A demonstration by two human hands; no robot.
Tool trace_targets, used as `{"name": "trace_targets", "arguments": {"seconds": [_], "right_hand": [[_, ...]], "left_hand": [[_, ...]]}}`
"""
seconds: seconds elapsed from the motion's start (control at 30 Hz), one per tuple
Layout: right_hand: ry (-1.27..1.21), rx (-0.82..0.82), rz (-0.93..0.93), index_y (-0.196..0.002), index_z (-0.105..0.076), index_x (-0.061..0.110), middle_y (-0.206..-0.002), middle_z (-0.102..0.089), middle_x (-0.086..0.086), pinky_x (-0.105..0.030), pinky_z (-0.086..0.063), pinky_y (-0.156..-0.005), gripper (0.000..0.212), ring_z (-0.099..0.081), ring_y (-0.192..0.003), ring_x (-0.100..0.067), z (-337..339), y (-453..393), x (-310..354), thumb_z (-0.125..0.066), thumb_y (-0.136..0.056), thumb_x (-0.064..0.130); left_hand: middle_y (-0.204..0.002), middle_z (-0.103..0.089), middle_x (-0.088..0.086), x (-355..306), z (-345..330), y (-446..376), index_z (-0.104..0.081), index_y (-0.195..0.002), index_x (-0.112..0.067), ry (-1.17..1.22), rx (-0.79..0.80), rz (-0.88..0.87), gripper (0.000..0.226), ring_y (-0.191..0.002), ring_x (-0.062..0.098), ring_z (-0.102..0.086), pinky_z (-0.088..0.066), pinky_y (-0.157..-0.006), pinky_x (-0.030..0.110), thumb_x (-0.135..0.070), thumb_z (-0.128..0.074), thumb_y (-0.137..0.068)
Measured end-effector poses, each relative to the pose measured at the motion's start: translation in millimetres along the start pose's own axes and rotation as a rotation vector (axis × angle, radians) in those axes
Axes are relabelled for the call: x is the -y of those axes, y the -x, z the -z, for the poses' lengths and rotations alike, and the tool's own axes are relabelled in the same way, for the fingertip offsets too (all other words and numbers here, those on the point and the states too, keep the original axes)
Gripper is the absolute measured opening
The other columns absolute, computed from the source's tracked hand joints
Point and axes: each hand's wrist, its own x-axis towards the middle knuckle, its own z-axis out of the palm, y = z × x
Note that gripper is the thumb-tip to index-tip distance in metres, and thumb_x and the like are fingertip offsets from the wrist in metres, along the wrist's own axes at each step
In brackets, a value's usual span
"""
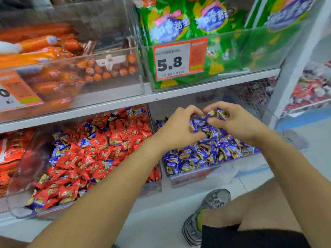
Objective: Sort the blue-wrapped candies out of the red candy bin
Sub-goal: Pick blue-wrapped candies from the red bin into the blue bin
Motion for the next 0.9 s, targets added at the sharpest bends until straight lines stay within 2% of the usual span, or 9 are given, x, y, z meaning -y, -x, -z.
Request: {"name": "trace_targets", "arguments": {"seconds": [0.07,0.13,0.2,0.3,0.43,0.5,0.63,0.77,0.9], "right_hand": [[0.02,0.055,-0.011,-0.109,-0.07,0.027,-0.095,-0.073,-0.008,-0.037,-0.055,-0.074,0.028,-0.062,-0.076,-0.015,12.7,-4.2,-4.7,-0.075,-0.085,0.012],[0.011,0.097,0.002,-0.114,-0.069,0.027,-0.103,-0.074,-0.003,-0.033,-0.059,-0.075,0.033,-0.067,-0.081,-0.012,23.2,-5.2,-5.7,-0.076,-0.084,0.015],[0.033,0.112,0.032,-0.117,-0.069,0.027,-0.117,-0.07,0.009,-0.027,-0.055,-0.089,0.032,-0.066,-0.098,0.002,29.8,-5.2,-6.4,-0.074,-0.086,0.017],[0.079,0.042,0.081,-0.111,-0.072,0.026,-0.125,-0.067,0.012,-0.04,-0.042,-0.111,0.025,-0.058,-0.12,-0.002,26.7,-5.0,-6.2,-0.07,-0.09,0.014],[0.188,0.028,0.161,-0.1,-0.07,0.034,-0.108,-0.071,0.016,-0.042,-0.052,-0.097,0.018,-0.067,-0.1,-0.007,-7.4,3.4,18.6,-0.066,-0.092,0.018],[0.238,0.11,0.231,-0.1,-0.068,0.038,-0.105,-0.07,0.019,-0.03,-0.054,-0.085,0.018,-0.067,-0.089,-0.001,-37.5,11.2,42.0,-0.065,-0.093,0.022],[0.356,0.346,0.503,-0.11,-0.069,0.026,-0.099,-0.065,0.015,-0.01,-0.042,-0.083,0.018,-0.059,-0.091,0.003,-112.6,26.0,88.3,-0.066,-0.093,0.023],[0.549,0.626,0.63,-0.115,-0.068,0.024,-0.108,-0.067,0.007,-0.023,-0.041,-0.091,0.023,-0.057,-0.1,-0.009,-175.6,19.6,102.6,-0.065,-0.092,0.026],[0.612,0.685,0.6,-0.116,-0.067,0.023,-0.113,-0.067,0.005,-0.031,-0.044,-0.095,0.028,-0.058,-0.105,-0.014,-214.8,1.7,100.2,-0.069,-0.088,0.027]], "left_hand": [[-0.123,-0.048,0.002,2.0,2.0,-0.2,-0.046,-0.133,-0.032,-0.112,0.067,-0.04,0.06,-0.116,0.019,-0.047,-0.04,-0.099,0.035,-0.045,-0.071,-0.08],[-0.126,-0.052,0.001,7.7,10.2,11.8,-0.052,-0.13,-0.028,-0.166,-0.043,-0.062,0.047,-0.12,0.019,-0.046,-0.037,-0.102,0.035,-0.041,-0.065,-0.086],[-0.116,-0.058,-0.004,16.8,22.4,35.8,-0.062,-0.117,-0.024,-0.146,-0.205,-0.109,0.025,-0.112,0.013,-0.049,-0.036,-0.097,0.026,-0.026,-0.06,-0.092],[-0.096,-0.062,-0.009,39.0,44.0,85.9,-0.068,-0.099,-0.023,-0.129,-0.342,-0.081,0.019,-0.09,0.004,-0.055,-0.04,-0.083,0.014,-0.008,-0.059,-0.091],[-0.08,-0.065,-0.013,72.1,67.5,146.3,-0.068,-0.098,-0.032,-0.195,0.004,0.168,0.01,-0.076,0.006,-0.059,-0.047,-0.068,0.017,-0.026,-0.064,-0.091],[-0.081,-0.062,-0.016,87.5,71.8,162.8,-0.07,-0.101,-0.03,-0.312,0.053,0.19,0.014,-0.073,0.002,-0.057,-0.046,-0.07,0.019,-0.037,-0.065,-0.09],[-0.096,-0.056,-0.015,127.8,77.2,174.8,-0.067,-0.11,-0.032,-0.362,0.107,0.251,0.027,-0.084,0.0,-0.049,-0.036,-0.072,0.013,-0.045,-0.068,-0.086],[-0.102,-0.049,-0.012,158.7,80.4,182.6,-0.064,-0.116,-0.033,-0.308,0.168,0.185,0.039,-0.098,0.009,-0.042,-0.036,-0.088,0.026,-0.044,-0.076,-0.08],[-0.108,-0.057,-0.004,174.1,94.0,185.1,-0.067,-0.116,-0.025,-0.376,0.145,0.127,0.035,-0.101,0.015,-0.046,-0.035,-0.091,0.027,-0.035,-0.075,-0.083]]}}
